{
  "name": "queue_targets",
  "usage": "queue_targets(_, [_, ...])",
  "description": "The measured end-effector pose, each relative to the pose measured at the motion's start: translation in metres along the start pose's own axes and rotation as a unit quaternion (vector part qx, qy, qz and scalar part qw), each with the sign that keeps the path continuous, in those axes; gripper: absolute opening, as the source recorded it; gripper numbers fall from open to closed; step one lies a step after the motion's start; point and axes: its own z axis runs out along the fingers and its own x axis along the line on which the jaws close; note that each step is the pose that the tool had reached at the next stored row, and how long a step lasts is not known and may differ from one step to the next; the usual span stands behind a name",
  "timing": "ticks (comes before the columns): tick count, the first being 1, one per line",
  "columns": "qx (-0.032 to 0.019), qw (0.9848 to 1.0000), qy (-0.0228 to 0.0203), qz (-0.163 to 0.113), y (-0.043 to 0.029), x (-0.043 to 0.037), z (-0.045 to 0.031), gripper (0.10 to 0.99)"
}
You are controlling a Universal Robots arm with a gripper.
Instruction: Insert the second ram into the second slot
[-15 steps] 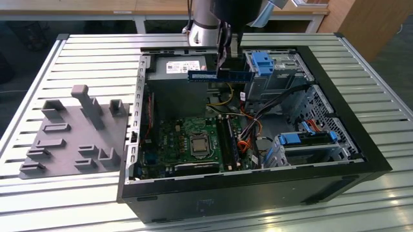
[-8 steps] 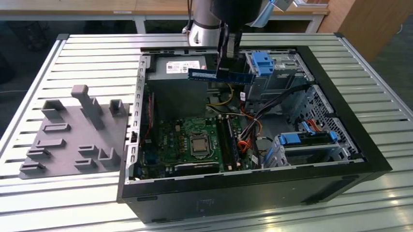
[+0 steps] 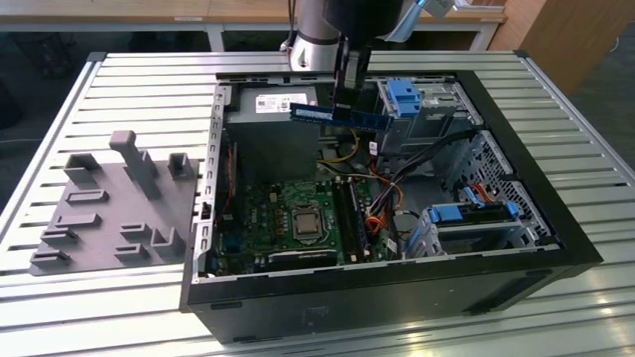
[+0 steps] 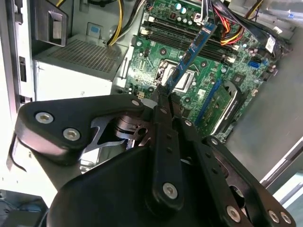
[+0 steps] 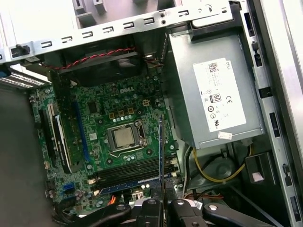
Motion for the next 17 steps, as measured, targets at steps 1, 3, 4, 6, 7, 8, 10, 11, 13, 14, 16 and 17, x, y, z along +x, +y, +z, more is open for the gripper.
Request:
queue_targets(1, [0.0001, 1.0000, -0.0002, 0.004, 0.0000, 0.0000, 0.0000, 0.141])
queue_targets(3, [0.0002, 0.9999, -0.0004, 0.012, 0.0000, 0.0000, 0.0001, 0.141])
queue_targets(4, [0.0002, 0.9999, -0.0006, 0.016, 0.0000, 0.0000, 0.0001, 0.141])
queue_targets(6, [0.0003, 0.9997, -0.0008, 0.023, 0.0000, 0.0000, 0.0001, 0.141])
queue_targets(7, [0.0003, 0.9997, -0.0009, 0.026, 0.0000, 0.0000, 0.0001, 0.141])
queue_targets(8, [0.0004, 0.9996, -0.0009, 0.029, 0.0000, 0.0000, 0.0001, 0.141])
queue_targets(10, [0.0005, 0.9993, -0.0010, 0.036, 0.0000, 0.0000, 0.0001, 0.141])
queue_targets(11, [0.0006, 0.9992, -0.0010, 0.040, 0.0000, 0.0000, 0.0001, 0.141])
queue_targets(13, [0.0007, 0.9989, -0.0011, 0.046, 0.0000, 0.0000, 0.0001, 0.141])
queue_targets(14, [0.0008, 0.9988, -0.0011, 0.049, 0.0000, 0.0000, 0.0001, 0.141])
queue_targets(16, [0.0009, 0.9985, -0.0012, 0.054, 0.0000, 0.0000, 0.0001, 0.141])
queue_targets(17, [0.0009, 0.9984, -0.0012, 0.057, 0.0000, 0.0000, 0.0001, 0.141])
